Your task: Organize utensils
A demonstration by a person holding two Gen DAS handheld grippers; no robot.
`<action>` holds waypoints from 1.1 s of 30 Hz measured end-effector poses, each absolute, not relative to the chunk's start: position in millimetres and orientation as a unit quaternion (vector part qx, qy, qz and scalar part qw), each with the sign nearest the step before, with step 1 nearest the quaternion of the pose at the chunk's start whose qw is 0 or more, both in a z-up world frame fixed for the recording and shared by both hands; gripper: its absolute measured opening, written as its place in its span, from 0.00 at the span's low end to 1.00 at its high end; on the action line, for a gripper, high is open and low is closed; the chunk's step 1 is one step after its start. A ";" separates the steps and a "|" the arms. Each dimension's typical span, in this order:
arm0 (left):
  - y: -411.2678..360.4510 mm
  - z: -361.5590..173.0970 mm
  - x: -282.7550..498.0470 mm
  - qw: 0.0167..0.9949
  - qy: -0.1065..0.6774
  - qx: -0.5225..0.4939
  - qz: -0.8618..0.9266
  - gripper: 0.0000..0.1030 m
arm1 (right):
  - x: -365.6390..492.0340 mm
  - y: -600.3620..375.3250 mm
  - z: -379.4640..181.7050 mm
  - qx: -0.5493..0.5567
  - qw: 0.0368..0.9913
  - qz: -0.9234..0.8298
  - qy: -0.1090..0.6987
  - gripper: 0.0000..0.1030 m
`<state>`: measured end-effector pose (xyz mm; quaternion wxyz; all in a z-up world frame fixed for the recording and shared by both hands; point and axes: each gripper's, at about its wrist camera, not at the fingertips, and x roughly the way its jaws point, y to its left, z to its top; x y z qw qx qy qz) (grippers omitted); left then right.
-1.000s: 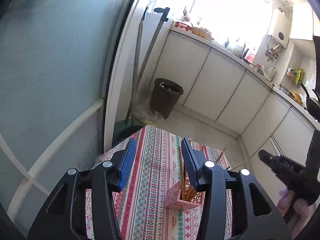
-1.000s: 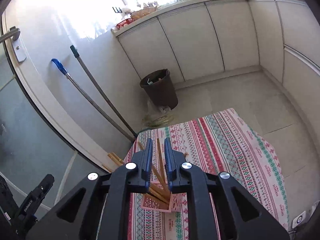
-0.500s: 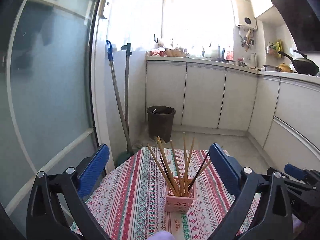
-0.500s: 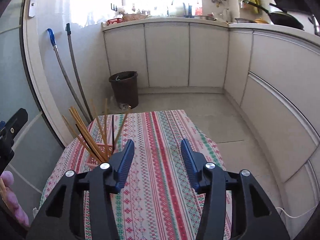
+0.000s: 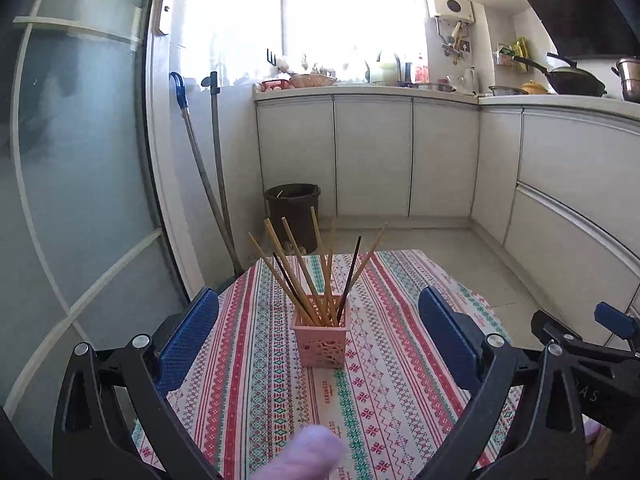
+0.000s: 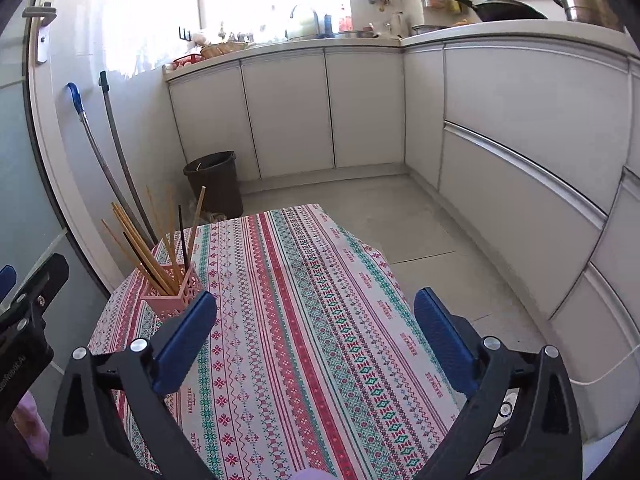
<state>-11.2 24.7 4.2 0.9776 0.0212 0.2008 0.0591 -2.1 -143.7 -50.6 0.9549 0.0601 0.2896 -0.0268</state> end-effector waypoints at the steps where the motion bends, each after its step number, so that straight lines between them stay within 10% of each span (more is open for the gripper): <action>1: 22.8 1.3 -11.8 0.977 0.204 0.028 0.061 0.93 | -2.7 -144.3 -54.5 0.056 0.953 -0.033 0.295 0.94; 33: 7.0 -28.1 4.9 0.964 0.258 0.037 0.051 0.93 | 1.1 -146.2 -70.1 0.036 0.952 -0.055 0.298 0.94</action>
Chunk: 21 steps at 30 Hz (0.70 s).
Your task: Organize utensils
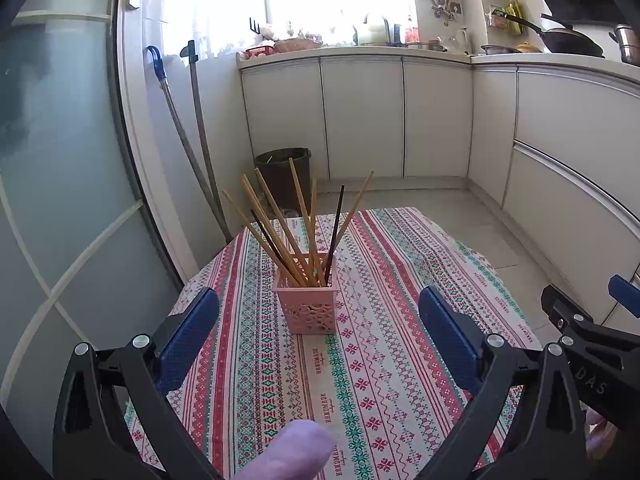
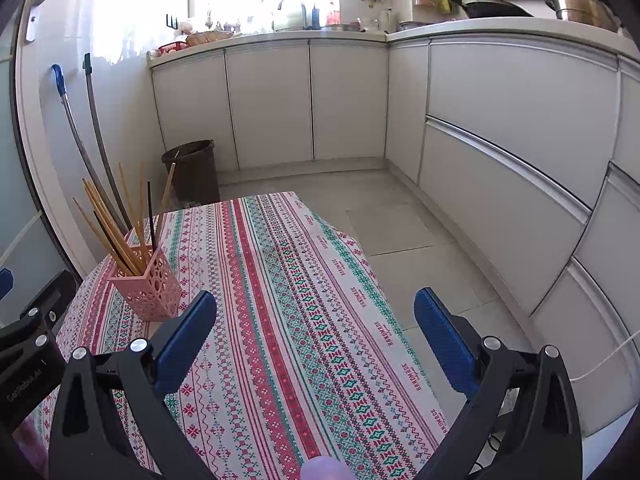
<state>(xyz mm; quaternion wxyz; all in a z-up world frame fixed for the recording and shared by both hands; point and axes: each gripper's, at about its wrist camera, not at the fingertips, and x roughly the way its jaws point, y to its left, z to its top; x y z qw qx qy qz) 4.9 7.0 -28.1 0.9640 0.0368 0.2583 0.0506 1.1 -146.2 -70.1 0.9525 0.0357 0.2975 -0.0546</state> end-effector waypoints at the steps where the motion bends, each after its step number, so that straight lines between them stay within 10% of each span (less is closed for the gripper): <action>1: 6.8 -28.5 5.4 0.964 0.259 0.038 0.050 0.93 | 1.2 -146.6 -69.6 0.036 0.952 -0.055 0.298 0.94; 21: 8.3 -28.9 8.3 0.961 0.270 0.032 0.053 0.93 | 0.4 -145.9 -70.0 0.036 0.952 -0.055 0.299 0.94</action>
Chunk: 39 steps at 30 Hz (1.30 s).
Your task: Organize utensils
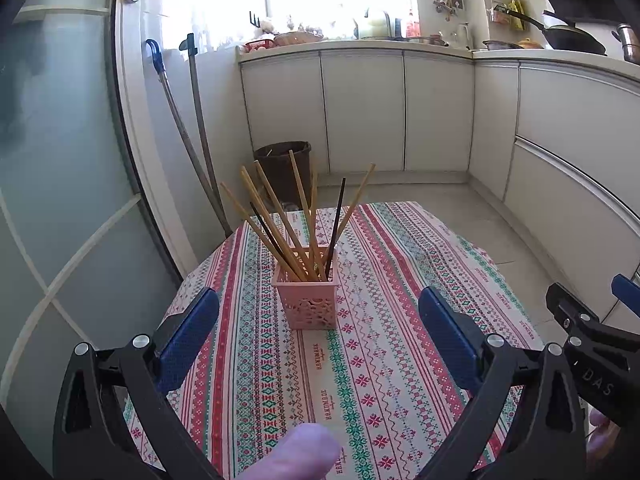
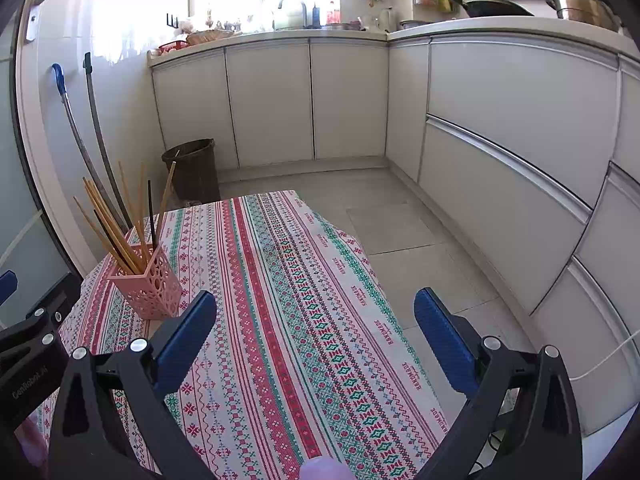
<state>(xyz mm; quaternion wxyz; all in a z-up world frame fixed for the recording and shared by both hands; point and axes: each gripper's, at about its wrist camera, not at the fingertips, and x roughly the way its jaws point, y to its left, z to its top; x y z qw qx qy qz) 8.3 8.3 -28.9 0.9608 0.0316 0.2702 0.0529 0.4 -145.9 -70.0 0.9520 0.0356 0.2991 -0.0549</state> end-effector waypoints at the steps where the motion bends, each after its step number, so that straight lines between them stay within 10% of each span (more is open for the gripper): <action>1: 8.9 -29.2 8.8 0.960 0.272 0.030 0.052 0.93 | 0.3 -146.3 -70.3 0.036 0.952 -0.055 0.299 0.94; 39: 5.1 -33.0 12.7 0.956 0.286 0.033 0.051 0.93 | 3.9 -147.1 -73.7 0.033 0.950 -0.045 0.309 0.94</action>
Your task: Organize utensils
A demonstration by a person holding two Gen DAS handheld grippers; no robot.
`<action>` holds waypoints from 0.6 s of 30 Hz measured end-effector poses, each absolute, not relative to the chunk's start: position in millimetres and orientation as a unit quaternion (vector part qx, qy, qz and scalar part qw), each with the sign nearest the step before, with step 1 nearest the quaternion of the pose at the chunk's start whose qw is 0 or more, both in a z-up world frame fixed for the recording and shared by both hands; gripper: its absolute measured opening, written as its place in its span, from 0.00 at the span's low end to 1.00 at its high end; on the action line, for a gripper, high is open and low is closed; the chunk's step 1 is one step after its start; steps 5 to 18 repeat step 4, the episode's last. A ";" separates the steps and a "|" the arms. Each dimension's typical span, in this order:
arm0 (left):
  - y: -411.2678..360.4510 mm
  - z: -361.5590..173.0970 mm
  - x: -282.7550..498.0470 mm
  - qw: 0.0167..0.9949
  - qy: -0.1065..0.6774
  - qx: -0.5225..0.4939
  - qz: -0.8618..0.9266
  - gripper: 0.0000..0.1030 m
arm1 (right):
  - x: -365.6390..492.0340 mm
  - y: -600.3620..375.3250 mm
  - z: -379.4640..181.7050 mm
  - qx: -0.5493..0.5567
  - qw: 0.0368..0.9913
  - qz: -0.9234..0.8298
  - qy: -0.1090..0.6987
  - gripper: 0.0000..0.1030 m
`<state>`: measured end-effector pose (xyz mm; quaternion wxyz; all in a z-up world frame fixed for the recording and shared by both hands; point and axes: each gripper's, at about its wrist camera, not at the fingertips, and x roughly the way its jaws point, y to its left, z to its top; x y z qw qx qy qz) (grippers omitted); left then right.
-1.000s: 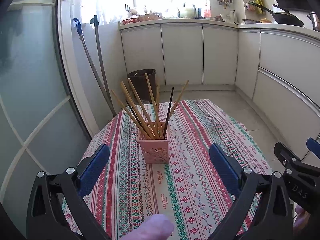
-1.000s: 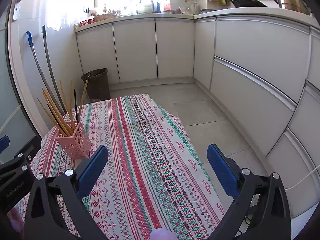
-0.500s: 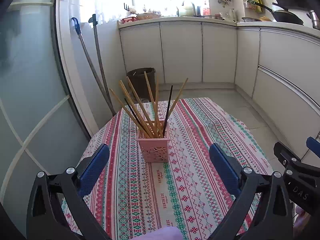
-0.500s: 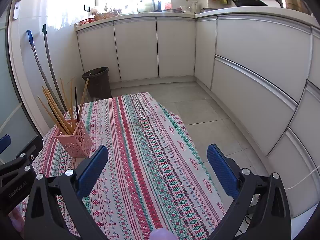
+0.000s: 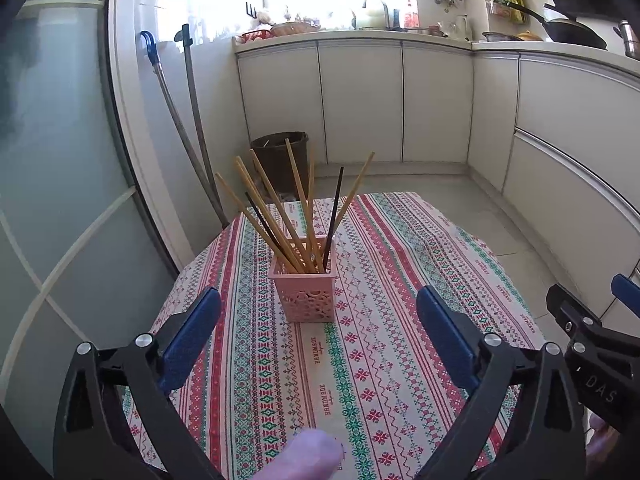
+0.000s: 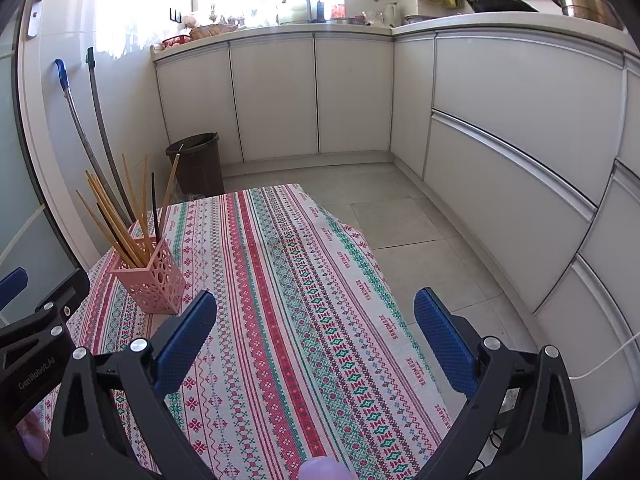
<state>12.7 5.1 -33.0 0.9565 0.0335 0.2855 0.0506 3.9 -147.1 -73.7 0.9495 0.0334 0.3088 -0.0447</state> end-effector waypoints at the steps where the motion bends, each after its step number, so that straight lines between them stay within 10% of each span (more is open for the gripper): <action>1: 4.2 -32.8 11.8 0.957 0.284 0.035 0.049 0.93 | 3.9 -147.2 -73.7 0.033 0.949 -0.045 0.309 0.94; 18: 2.7 -32.3 10.9 0.958 0.281 0.040 0.048 0.93 | 4.0 -148.0 -74.0 0.034 0.949 -0.046 0.310 0.94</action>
